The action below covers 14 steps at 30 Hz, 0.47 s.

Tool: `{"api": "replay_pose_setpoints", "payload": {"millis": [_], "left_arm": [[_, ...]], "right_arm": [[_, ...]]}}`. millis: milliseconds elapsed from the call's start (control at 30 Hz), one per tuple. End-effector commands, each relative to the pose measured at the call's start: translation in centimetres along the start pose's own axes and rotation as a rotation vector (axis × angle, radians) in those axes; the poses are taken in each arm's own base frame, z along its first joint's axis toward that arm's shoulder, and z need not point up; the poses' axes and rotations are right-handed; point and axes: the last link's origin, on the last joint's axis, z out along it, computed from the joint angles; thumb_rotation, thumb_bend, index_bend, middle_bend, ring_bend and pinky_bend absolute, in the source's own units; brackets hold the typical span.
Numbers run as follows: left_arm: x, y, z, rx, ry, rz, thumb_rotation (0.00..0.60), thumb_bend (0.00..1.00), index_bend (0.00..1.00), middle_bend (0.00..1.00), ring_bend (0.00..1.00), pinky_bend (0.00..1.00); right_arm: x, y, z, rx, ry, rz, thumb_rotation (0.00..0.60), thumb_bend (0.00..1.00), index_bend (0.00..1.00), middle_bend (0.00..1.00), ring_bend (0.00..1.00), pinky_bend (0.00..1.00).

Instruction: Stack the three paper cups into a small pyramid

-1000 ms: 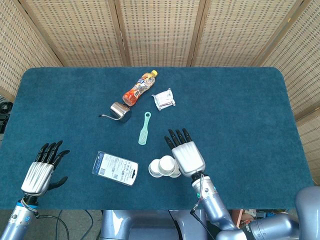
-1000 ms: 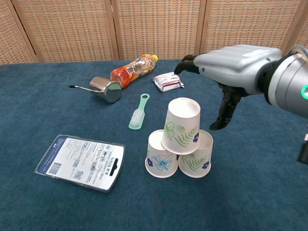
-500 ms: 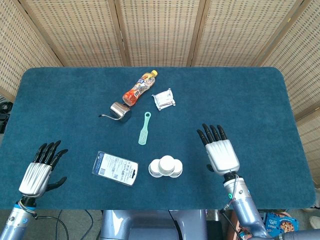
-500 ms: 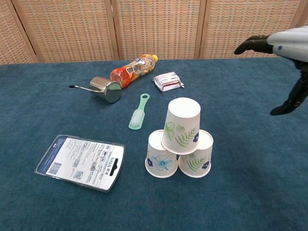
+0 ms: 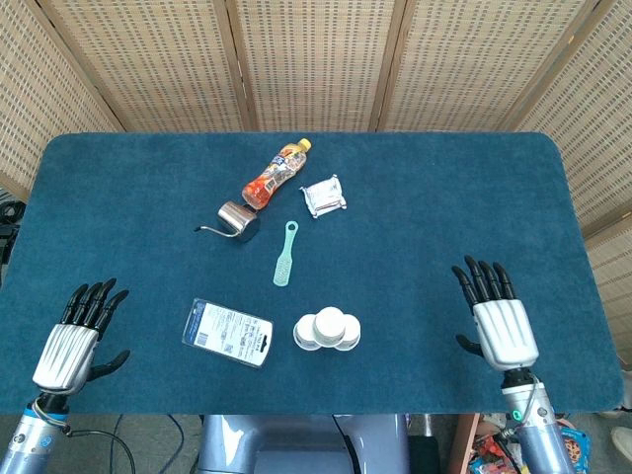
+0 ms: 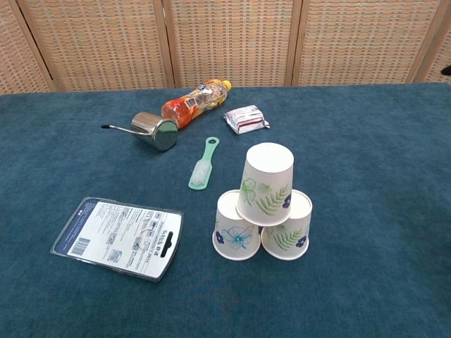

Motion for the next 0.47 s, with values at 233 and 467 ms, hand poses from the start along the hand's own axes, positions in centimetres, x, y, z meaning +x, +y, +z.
{"api": "replay_pose_setpoints", "payload": {"millis": [233,467], "left_arm": [[0.7,-0.1,-0.3,0.010,0.028,0.011,0.600,0.22,0.06,0.00,0.00,0.00],[0.9,-0.3,-0.3,0.018,0.039,0.012,0.600,0.23,0.06,0.00,0.00,0.00]], "right_arm": [[-0.8,2.8,-3.8,-0.031,0.059,0.061,0.600,0.07,0.09,0.00,0.00,0.00],[-1.1,3.3,-3.4,-0.046,0.020,0.082,0.600,0.07,0.09,0.00,0.00,0.00]]}}
